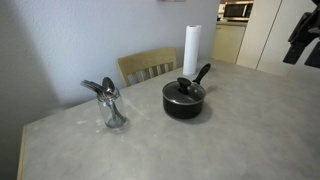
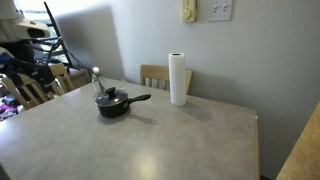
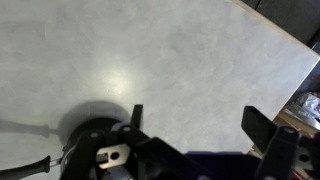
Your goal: Remove the lid from the top of the pot
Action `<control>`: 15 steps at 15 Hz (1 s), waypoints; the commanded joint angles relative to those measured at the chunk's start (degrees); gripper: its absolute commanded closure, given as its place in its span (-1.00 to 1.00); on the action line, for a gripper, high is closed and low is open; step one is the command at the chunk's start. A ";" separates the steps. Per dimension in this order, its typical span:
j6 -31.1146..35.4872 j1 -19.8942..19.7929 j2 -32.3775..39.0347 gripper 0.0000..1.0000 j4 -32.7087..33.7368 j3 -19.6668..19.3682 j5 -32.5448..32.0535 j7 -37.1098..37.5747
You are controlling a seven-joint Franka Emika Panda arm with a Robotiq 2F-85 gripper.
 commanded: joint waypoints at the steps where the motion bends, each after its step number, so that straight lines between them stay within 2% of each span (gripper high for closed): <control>1: -3.05 -1.46 9.90 -1.00 9.35 0.58 -0.37 -2.77; 6: -1.06 -4.72 19.96 -1.00 18.52 4.61 -3.50 6.22; 11: 0.96 -7.52 27.81 -1.00 24.66 7.43 -5.99 14.94; 12: -0.10 -7.80 24.35 -1.00 21.91 7.90 -4.97 13.05; 15: 0.04 -8.37 25.45 -1.00 22.63 8.73 -5.14 13.44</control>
